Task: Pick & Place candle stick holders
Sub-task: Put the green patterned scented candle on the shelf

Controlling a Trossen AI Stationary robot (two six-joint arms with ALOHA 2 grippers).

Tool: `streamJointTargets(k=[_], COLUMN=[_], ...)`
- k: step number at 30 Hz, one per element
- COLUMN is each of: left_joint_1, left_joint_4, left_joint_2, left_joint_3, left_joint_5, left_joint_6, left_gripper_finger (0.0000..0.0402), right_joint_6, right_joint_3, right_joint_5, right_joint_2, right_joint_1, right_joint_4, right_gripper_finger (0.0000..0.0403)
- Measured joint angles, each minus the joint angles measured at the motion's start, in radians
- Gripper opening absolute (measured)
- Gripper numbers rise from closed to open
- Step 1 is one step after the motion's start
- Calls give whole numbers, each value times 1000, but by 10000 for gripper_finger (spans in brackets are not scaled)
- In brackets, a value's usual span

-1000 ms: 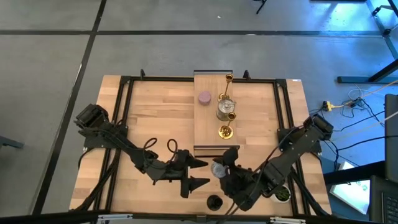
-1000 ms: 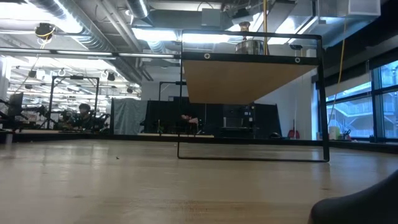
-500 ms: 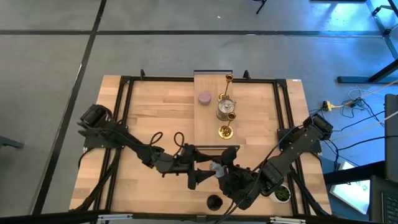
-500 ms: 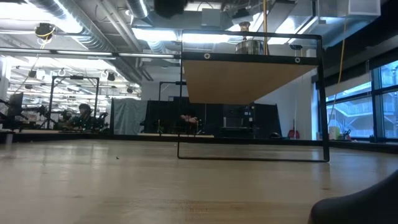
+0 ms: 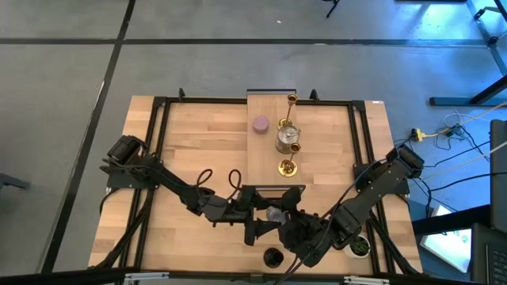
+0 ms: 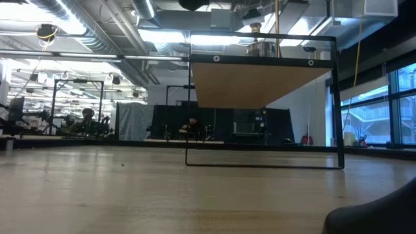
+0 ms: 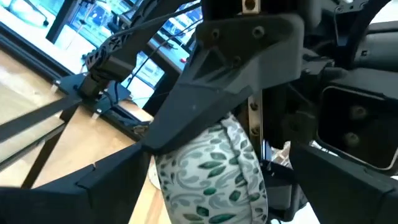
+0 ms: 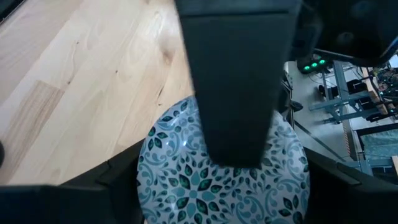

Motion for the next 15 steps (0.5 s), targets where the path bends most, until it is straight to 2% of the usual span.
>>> streamJointTargets(k=[4, 11, 15], left_joint_1=[0, -1, -1], left_joint_4=[-55, -42, -42], left_joint_2=[0, 0, 0], left_joint_3=[0, 0, 0], left_joint_5=[0, -35, -21], left_joint_6=[-36, -30, -50], left_gripper_finger=[340, 247, 190], right_joint_6=[0, 0, -6], right_joint_3=[0, 0, -1], right_joint_5=[-1, -1, 1], right_joint_2=[0, 0, 0], right_joint_1=[-4, -4, -3], right_joint_4=[0, 0, -7], right_gripper_finger=[299, 299, 302])
